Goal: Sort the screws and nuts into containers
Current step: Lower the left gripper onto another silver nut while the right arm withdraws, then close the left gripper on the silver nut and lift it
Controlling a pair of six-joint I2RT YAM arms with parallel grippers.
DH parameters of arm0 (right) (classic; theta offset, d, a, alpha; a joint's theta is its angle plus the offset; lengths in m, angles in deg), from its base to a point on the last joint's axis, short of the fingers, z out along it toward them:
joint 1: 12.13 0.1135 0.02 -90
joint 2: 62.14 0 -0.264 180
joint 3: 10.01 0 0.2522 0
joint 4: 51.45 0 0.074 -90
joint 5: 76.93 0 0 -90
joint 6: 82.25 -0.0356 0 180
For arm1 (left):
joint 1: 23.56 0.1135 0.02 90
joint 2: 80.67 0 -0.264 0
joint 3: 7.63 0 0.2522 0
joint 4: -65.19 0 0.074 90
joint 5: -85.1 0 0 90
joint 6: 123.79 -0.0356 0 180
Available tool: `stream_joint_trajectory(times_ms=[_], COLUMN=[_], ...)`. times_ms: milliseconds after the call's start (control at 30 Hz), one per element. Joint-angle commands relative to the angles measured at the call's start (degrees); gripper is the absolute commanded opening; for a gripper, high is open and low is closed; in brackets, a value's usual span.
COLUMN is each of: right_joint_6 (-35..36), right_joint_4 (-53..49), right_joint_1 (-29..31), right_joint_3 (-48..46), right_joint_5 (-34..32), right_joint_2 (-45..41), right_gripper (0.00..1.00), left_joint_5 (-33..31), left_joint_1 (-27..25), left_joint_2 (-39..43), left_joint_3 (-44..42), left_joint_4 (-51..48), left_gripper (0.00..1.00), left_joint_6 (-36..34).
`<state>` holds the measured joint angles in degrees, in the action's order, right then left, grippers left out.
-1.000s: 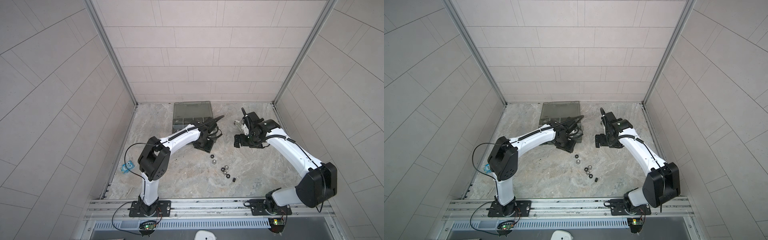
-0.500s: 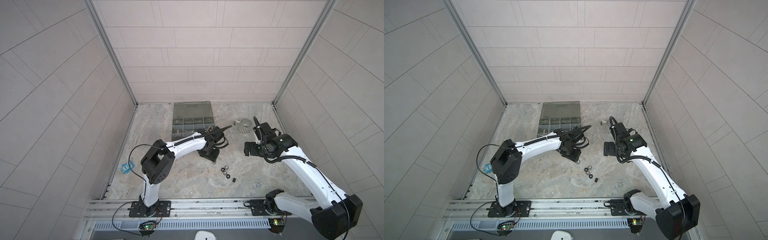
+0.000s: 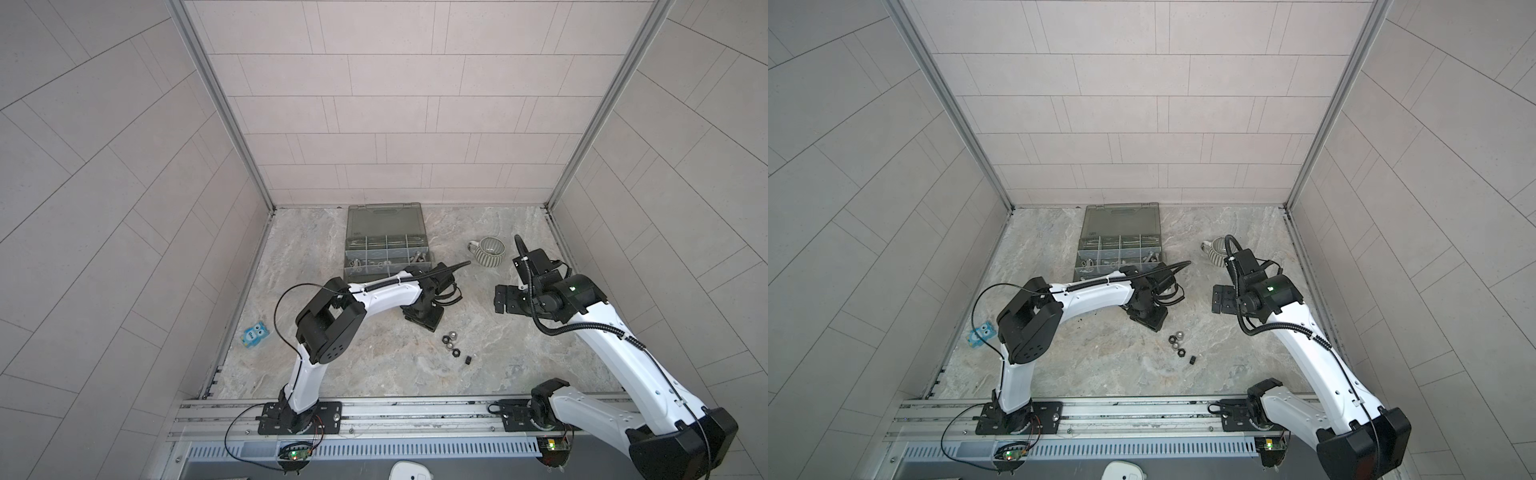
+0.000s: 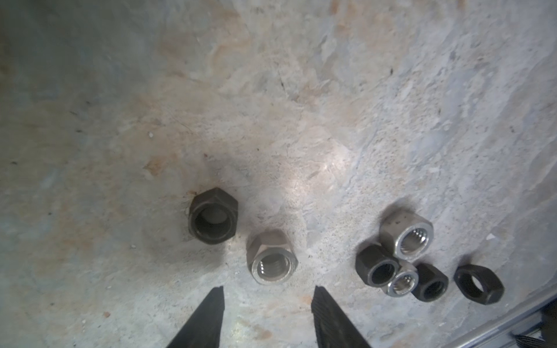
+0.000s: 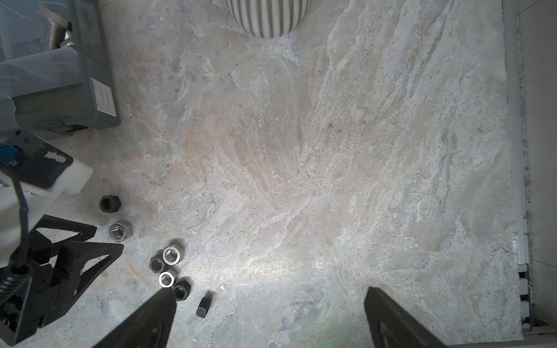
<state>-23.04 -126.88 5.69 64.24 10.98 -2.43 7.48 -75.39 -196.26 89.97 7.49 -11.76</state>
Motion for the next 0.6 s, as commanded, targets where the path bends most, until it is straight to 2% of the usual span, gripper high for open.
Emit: stream_joint_trajectory(times_ms=[0,300,567], right_joint_6=[-0.94,-0.56,0.14], right_joint_4=[-1.61,-1.74,-1.7], right_joint_1=[-0.16,-0.23,-0.33], right_joint_3=[-0.37,-0.39,-0.4], right_joint_5=[-1.95,-2.8,-3.01], right_joint_2=[-0.67,-0.59,-0.19], right_gripper=[0.99,0.99,0.99], left_joint_5=[-0.9,-1.59,-1.88], left_joint_1=[-0.33,-0.36,-0.37], left_joint_2=[-1.3,-3.81,-5.17], left_joint_3=[-0.6,0.53,1.86], left_joint_4=[0.41,1.15,0.42], left_gripper=[0.53,0.53,0.48], left_joint_6=[0.31,0.05,-0.59])
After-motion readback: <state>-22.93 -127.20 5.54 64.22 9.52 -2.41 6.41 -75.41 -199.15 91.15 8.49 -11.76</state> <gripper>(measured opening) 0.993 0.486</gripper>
